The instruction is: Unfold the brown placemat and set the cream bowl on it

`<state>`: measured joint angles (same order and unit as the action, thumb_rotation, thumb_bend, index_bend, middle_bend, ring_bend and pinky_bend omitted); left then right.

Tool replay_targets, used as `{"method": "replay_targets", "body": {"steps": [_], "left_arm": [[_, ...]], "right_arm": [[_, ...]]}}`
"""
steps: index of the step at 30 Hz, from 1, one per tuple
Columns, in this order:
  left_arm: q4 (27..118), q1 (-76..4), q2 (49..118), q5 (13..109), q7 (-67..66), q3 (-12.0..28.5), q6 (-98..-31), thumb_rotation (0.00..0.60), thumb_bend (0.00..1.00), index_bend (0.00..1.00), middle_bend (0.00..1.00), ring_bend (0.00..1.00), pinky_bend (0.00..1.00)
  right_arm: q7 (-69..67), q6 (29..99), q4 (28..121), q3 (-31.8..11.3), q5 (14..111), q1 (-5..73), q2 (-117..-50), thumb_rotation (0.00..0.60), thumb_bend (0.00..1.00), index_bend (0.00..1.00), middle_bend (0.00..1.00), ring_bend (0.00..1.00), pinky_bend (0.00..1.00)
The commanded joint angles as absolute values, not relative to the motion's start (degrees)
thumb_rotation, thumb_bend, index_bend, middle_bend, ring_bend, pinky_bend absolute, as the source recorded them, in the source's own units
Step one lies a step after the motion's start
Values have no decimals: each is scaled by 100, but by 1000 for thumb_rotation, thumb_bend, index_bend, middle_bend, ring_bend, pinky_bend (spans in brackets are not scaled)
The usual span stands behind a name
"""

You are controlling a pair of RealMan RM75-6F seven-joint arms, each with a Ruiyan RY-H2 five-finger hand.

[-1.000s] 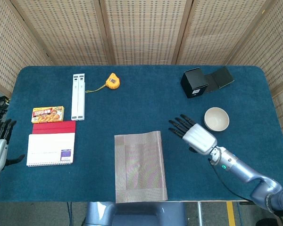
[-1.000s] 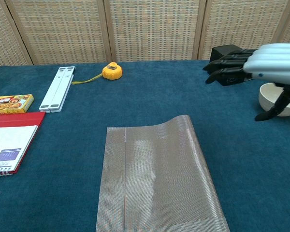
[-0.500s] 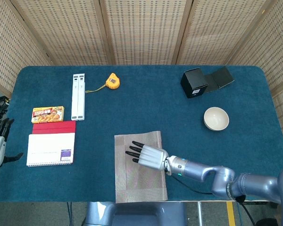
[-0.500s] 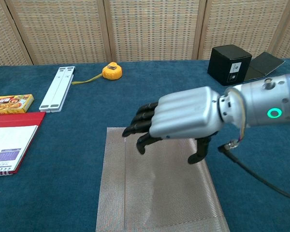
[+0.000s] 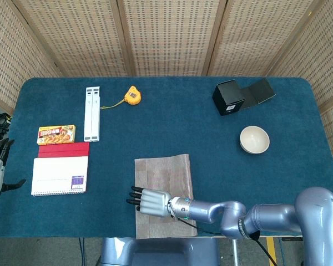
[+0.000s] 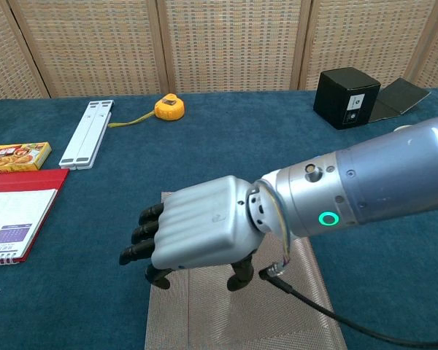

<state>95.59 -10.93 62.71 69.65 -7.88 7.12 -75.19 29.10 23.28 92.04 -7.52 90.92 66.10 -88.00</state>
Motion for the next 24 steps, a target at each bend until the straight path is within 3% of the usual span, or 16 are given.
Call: {"method": "replay_targets", "body": {"steps": [1, 24], "left_arm": [[9543, -1103, 6275, 6944, -788, 718, -7504, 600, 0, 0, 0, 0, 0], [9442, -1197, 6259, 6719, -680, 768, -7284, 600, 0, 0, 0, 0, 0]], "right_arm": [[3073, 2299, 9076, -833, 8920, 6738, -8999, 600, 391, 330, 0, 0, 0], [3662, 2308, 8346, -627, 8076, 7302, -9749, 600, 410, 343, 0, 0, 0]]}}
